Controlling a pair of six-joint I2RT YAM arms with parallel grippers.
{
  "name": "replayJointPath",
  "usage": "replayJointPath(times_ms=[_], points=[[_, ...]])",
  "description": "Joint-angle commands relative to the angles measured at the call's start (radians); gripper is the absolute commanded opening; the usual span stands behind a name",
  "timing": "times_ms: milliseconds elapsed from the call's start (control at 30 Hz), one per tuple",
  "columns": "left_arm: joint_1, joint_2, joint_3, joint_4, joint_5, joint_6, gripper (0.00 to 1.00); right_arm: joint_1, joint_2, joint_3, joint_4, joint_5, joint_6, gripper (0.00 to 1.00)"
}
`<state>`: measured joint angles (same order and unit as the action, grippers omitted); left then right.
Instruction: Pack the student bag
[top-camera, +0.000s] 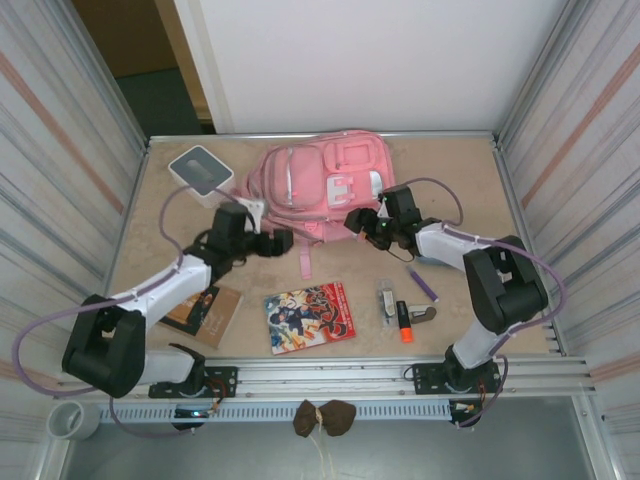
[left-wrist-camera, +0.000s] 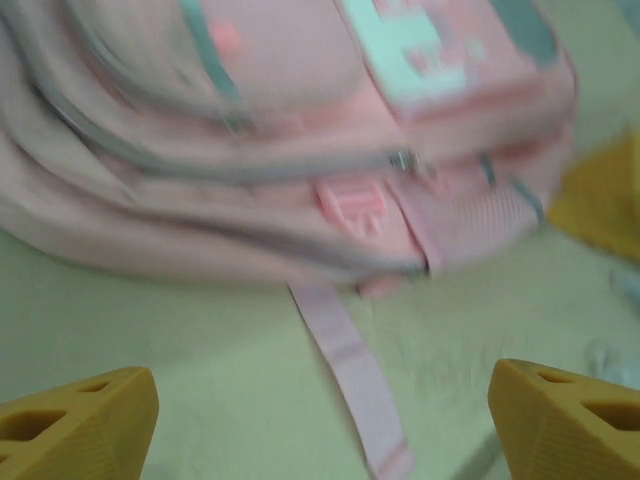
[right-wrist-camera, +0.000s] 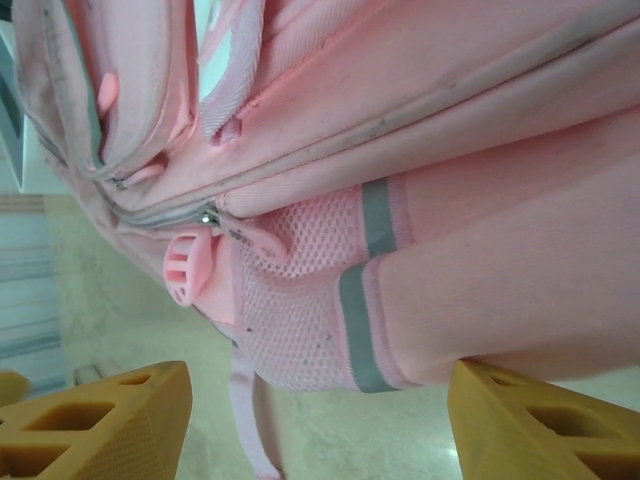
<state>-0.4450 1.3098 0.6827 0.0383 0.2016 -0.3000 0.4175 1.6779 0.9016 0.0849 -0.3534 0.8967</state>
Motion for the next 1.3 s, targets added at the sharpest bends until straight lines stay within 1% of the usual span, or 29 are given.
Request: replayJointPath(times_ms=[0,67,133,167,233,300,367,400,467,533,600,667,733,767,800,867,900,933,967,1000,1100,1200,1267], points=[[-0.035,0.000,-0.067,0.135,-0.010,0.080,0.83,0.020,0.068,-0.021,0.156,0.029,0.167,0.67],[-0.063,0.023,-0.074,0.164,-0.013,0.113,0.80,0.020,0.109,-0.017,0.215,0.034,0.228,0.65],[-0.094,0.059,-0.058,0.166,-0.034,0.151,0.77,0.023,0.150,-0.007,0.247,0.053,0.264,0.63],[-0.104,0.074,-0.051,0.166,-0.045,0.161,0.76,0.023,0.161,-0.007,0.266,0.054,0.308,0.61],[-0.113,0.109,-0.033,0.169,-0.052,0.168,0.74,0.027,0.177,-0.016,0.303,0.061,0.341,0.56],[-0.115,0.133,-0.020,0.174,-0.047,0.165,0.71,0.032,0.170,-0.021,0.306,0.070,0.339,0.51],[-0.116,0.144,-0.012,0.174,-0.051,0.161,0.71,0.038,0.147,-0.018,0.274,0.069,0.288,0.51],[-0.116,0.144,-0.011,0.172,-0.055,0.160,0.70,0.044,0.122,-0.013,0.227,0.075,0.214,0.51],[-0.116,0.137,-0.013,0.172,-0.065,0.161,0.71,0.064,0.047,-0.002,0.079,0.147,0.080,0.53],[-0.116,0.132,-0.014,0.172,-0.073,0.168,0.71,0.086,-0.033,0.001,-0.068,0.263,-0.032,0.57],[-0.116,0.135,-0.006,0.167,-0.076,0.174,0.71,0.085,-0.080,-0.019,-0.129,0.327,-0.060,0.63],[-0.116,0.142,0.003,0.167,-0.074,0.178,0.71,0.061,-0.093,-0.050,-0.110,0.305,-0.029,0.67],[-0.116,0.154,0.010,0.169,-0.072,0.181,0.70,0.039,-0.074,-0.066,-0.057,0.268,0.005,0.69],[-0.116,0.160,0.012,0.169,-0.075,0.181,0.70,0.041,-0.061,-0.056,-0.050,0.275,-0.008,0.69],[-0.115,0.164,0.014,0.168,-0.077,0.182,0.71,0.055,-0.047,-0.031,-0.064,0.315,-0.052,0.69],[-0.116,0.167,0.016,0.158,-0.086,0.182,0.71,0.096,-0.025,0.045,-0.155,0.430,-0.184,0.69],[-0.116,0.164,0.019,0.144,-0.090,0.182,0.71,0.129,-0.023,0.083,-0.193,0.500,-0.297,0.70],[-0.115,0.157,0.021,0.129,-0.095,0.184,0.71,0.159,-0.033,0.093,-0.198,0.543,-0.393,0.70],[-0.116,0.144,0.018,0.117,-0.103,0.185,0.71,0.194,-0.053,0.090,-0.186,0.585,-0.515,0.74],[-0.116,0.127,0.009,0.109,-0.119,0.185,0.71,0.227,-0.075,0.081,-0.171,0.610,-0.645,0.78],[-0.104,0.086,-0.035,0.123,-0.154,0.178,0.72,0.289,-0.089,0.080,-0.175,0.671,-0.945,0.84],[-0.065,0.065,-0.068,0.149,-0.131,0.136,0.73,0.298,-0.050,0.092,-0.176,0.715,-1.149,0.85],[-0.039,0.056,-0.085,0.162,-0.117,0.102,0.73,0.302,-0.007,0.107,-0.162,0.744,-1.247,0.84]])
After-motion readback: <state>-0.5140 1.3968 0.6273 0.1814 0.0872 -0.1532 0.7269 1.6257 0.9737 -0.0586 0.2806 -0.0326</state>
